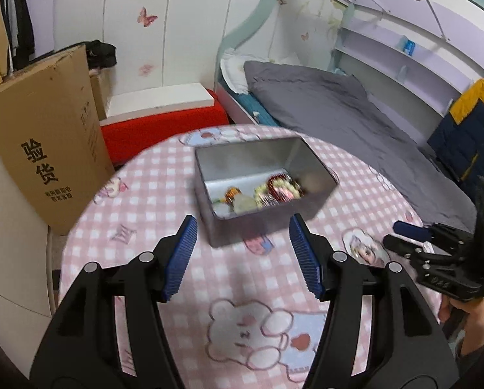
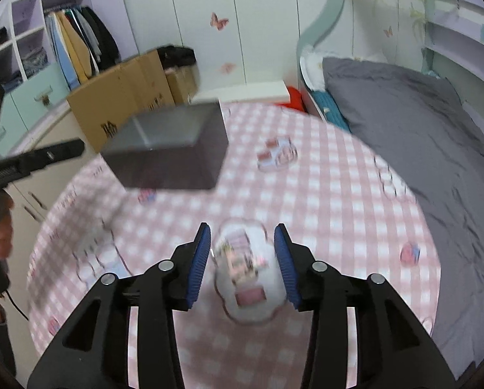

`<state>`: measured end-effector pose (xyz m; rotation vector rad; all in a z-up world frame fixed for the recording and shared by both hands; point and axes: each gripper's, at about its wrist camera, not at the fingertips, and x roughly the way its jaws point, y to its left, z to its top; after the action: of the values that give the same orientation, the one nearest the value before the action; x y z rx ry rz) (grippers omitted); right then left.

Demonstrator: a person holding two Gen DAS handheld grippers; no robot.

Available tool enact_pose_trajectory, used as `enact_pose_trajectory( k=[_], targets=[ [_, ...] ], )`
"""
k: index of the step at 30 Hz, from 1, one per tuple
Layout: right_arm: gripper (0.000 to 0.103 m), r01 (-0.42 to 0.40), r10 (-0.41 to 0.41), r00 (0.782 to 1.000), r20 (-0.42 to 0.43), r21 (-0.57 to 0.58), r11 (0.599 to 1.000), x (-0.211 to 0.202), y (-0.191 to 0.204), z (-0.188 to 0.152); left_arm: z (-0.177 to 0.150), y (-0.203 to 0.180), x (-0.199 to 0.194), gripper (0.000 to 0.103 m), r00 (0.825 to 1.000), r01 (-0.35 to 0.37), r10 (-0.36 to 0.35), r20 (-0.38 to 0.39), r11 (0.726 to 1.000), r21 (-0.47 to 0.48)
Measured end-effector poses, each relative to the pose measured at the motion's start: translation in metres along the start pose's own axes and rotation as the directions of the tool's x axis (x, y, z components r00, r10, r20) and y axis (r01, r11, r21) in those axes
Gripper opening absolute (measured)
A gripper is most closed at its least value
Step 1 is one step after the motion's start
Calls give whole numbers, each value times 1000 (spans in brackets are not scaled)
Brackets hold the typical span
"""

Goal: Organize jewelry
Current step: 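Grasp a pearl earring with the left gripper while the right grasps a pink charm, then carry both pieces over the tin and open both grippers inside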

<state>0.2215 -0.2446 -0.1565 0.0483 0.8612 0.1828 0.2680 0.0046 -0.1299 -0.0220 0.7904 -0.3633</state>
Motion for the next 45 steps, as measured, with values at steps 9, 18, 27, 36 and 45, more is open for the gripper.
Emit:
enact_pose_trajectory(
  k=[9,18,27,36,45],
  targets=[
    [47,53,-57,997,-60,-69,996,21,8,-17,-22,-27,22,59,997,43,-41,-67,999,32],
    [31,52,-60,996,-68,-116,992,31,7,-17,-33,-58,51,59,989,78,-67,-134,993,83],
    [30,51,-55,997,-48,-93,994,20,-12,-18,-42,-107,74,59,977,148,-117,-177,973,175],
    [30,31,-32,999,-37,-42,999,7,-33,-21,-46,-130,94,46,977,134,-91,-194,965,224],
    [30,11,-13,999,-34,-48,999,9,-29,-18,-45,-135,94,11,975,140,-88,-203,955,260]
  ],
)
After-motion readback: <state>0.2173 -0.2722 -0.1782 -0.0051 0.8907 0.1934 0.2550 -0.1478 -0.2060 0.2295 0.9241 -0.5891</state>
